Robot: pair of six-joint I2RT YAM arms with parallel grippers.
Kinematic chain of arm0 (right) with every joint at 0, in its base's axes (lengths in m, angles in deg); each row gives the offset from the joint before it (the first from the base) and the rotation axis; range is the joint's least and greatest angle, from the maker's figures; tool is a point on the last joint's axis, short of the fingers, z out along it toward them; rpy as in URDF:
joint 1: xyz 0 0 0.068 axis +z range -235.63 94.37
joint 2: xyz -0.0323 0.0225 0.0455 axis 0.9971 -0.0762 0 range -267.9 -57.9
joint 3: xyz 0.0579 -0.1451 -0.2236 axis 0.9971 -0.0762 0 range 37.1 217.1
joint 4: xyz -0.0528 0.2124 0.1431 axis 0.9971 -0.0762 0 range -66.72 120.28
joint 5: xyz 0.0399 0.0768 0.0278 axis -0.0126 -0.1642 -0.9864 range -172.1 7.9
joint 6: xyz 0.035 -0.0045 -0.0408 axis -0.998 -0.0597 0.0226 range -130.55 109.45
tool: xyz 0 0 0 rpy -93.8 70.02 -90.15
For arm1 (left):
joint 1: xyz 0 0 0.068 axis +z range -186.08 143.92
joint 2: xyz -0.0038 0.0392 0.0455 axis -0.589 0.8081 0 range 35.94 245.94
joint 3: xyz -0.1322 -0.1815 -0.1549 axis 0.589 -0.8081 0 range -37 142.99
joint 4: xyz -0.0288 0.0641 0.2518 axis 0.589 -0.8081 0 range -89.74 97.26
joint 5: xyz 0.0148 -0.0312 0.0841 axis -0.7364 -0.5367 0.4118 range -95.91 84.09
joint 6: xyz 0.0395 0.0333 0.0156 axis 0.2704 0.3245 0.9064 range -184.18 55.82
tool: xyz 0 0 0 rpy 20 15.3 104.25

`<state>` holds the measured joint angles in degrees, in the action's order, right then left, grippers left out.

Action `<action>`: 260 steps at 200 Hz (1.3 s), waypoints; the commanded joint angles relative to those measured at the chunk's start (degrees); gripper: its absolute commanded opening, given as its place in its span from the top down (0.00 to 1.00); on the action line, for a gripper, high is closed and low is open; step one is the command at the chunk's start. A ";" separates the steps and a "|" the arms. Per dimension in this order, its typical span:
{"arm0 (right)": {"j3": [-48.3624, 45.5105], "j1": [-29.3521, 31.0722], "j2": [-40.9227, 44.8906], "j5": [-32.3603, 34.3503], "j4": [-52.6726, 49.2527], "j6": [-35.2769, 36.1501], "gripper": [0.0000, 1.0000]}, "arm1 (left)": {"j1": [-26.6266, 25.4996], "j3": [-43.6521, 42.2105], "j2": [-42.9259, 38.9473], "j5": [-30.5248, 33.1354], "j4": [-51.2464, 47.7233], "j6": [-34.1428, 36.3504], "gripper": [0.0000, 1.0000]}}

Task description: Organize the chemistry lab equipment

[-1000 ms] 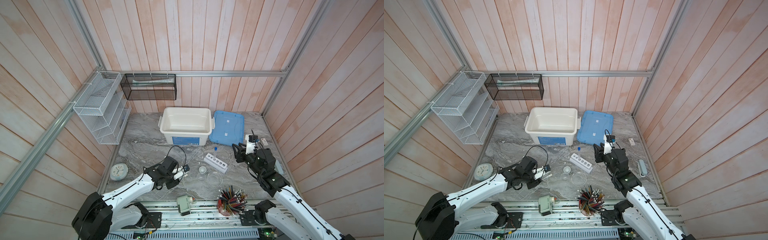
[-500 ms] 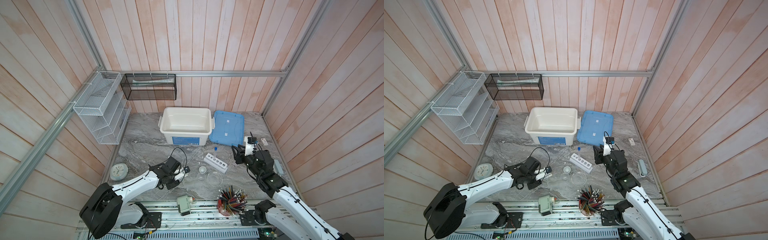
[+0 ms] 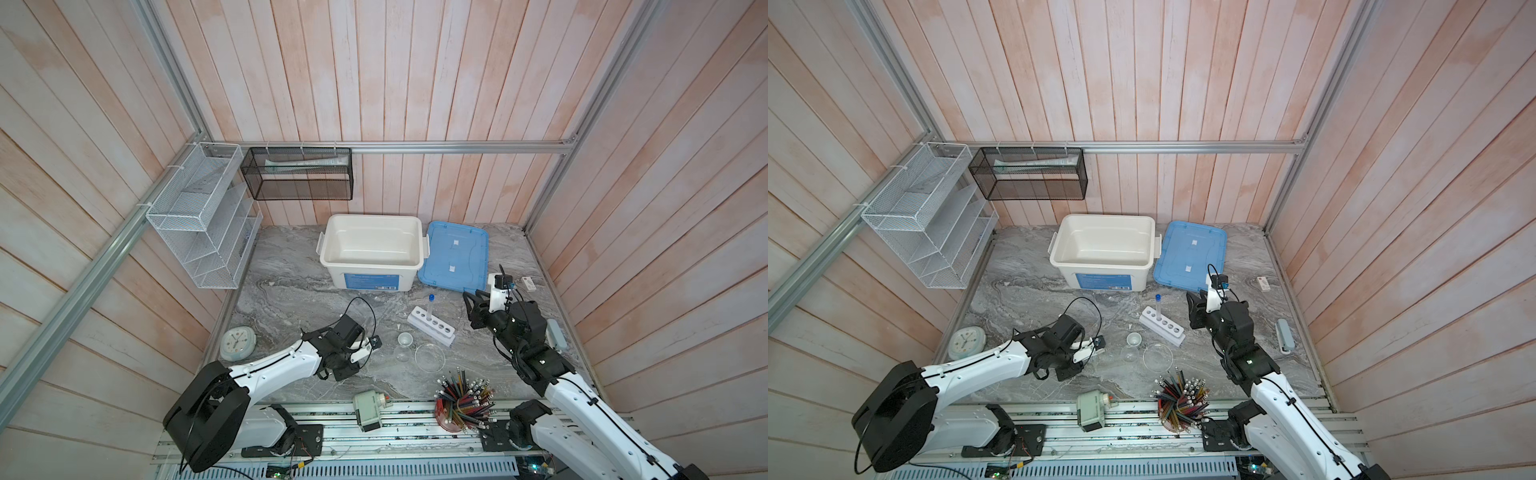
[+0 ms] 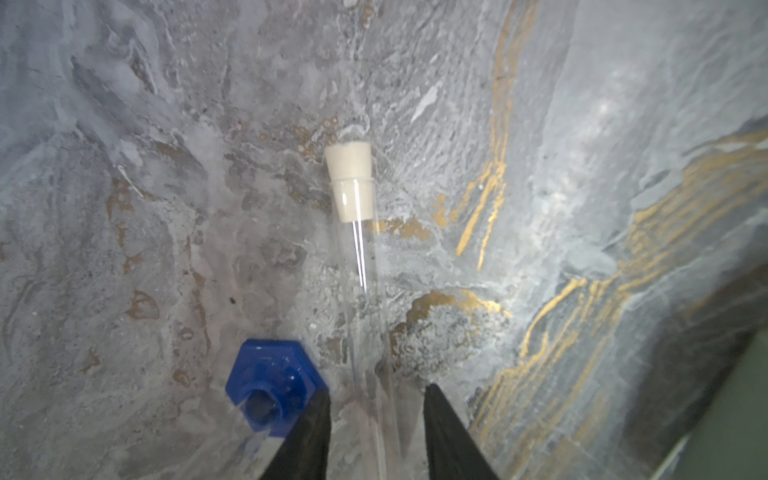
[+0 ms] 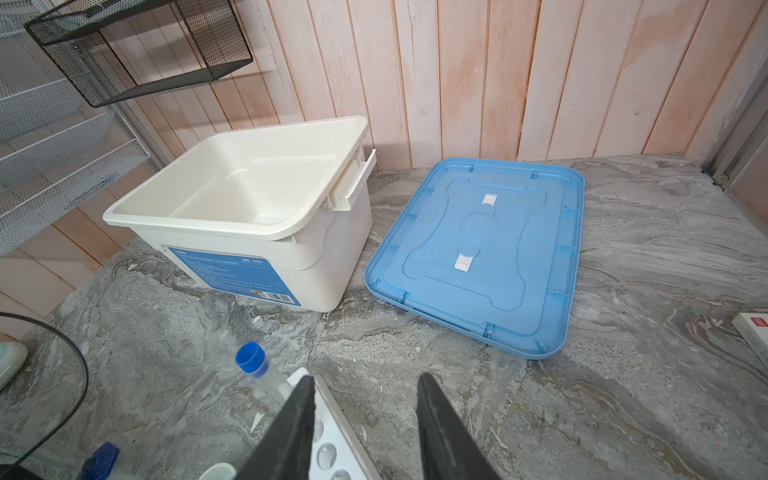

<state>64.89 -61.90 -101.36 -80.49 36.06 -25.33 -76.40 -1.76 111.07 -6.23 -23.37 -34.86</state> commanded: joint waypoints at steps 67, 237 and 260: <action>-1.51 -0.60 2.66 1.38 0.63 0.40 0.58 | -0.90 1.12 3.15 3.22 -0.08 0.17 0.67; -1.26 -1.23 3.16 1.53 0.29 0.49 0.58 | -1.53 4.89 4.44 -1.01 -2.06 -1.00 0.89; -0.60 -1.21 3.21 1.57 -0.32 0.46 0.58 | -0.87 6.26 1.02 -2.74 -1.83 -2.51 0.89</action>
<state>63.97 -62.86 -98.89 -79.81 36.24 -25.33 -77.75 1.87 115.62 -6.14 -24.88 -35.51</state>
